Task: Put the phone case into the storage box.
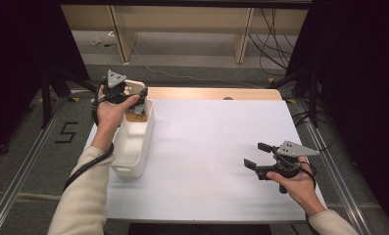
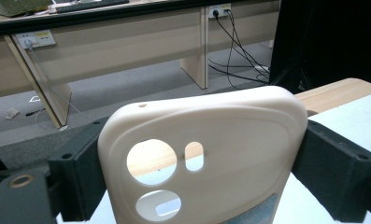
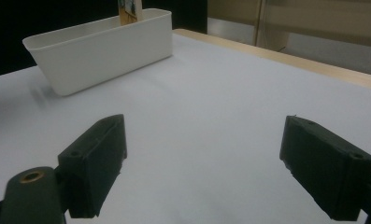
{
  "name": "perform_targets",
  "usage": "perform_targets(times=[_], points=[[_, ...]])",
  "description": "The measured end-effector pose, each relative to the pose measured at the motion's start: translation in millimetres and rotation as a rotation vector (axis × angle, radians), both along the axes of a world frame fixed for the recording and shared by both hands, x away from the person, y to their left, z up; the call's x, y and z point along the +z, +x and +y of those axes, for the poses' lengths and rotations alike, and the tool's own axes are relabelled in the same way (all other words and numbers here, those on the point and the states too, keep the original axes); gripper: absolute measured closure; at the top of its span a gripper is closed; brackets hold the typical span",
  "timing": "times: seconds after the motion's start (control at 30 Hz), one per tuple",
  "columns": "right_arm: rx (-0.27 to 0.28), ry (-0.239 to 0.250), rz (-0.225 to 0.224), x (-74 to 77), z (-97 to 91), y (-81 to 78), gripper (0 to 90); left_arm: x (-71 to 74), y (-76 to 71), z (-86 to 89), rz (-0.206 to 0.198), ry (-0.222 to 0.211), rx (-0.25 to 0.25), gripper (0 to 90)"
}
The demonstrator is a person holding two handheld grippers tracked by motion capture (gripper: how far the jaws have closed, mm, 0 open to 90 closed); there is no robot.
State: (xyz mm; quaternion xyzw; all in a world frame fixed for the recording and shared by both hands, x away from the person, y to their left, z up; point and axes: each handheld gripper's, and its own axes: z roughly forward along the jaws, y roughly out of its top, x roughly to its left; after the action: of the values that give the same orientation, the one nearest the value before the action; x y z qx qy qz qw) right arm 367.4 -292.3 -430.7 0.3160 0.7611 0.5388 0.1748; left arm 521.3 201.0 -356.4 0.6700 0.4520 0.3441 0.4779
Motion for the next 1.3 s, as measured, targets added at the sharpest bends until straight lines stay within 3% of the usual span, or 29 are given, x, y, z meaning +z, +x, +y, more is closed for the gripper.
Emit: perform_targets(times=[0.77, 0.93, 1.1, 1.13, 1.3], points=[[0.001, 0.001, 0.0, -0.2, -0.3, 0.2, 15.7, -7.2, 11.0, -0.2, 0.017, 0.002, 0.004, 11.7], [0.001, -0.001, -0.001, -0.3, -0.3, 0.3, 15.7, -8.4, 11.8, -2.8, 0.036, -0.026, 0.007, 11.6], [0.001, 0.0, 0.0, -0.2, -0.4, 0.2, 15.7, -8.5, 15.6, -1.1, 0.021, 0.003, 0.005, 11.6], [0.0, 0.001, 0.0, -0.3, -0.3, 0.2, 15.7, -9.1, 14.7, -2.4, 0.037, -0.014, 0.015, 11.6], [0.002, -0.001, 0.002, -0.3, -0.4, 0.2, 15.7, -10.6, 16.9, -2.2, 0.042, -0.017, 0.025, 11.6]])
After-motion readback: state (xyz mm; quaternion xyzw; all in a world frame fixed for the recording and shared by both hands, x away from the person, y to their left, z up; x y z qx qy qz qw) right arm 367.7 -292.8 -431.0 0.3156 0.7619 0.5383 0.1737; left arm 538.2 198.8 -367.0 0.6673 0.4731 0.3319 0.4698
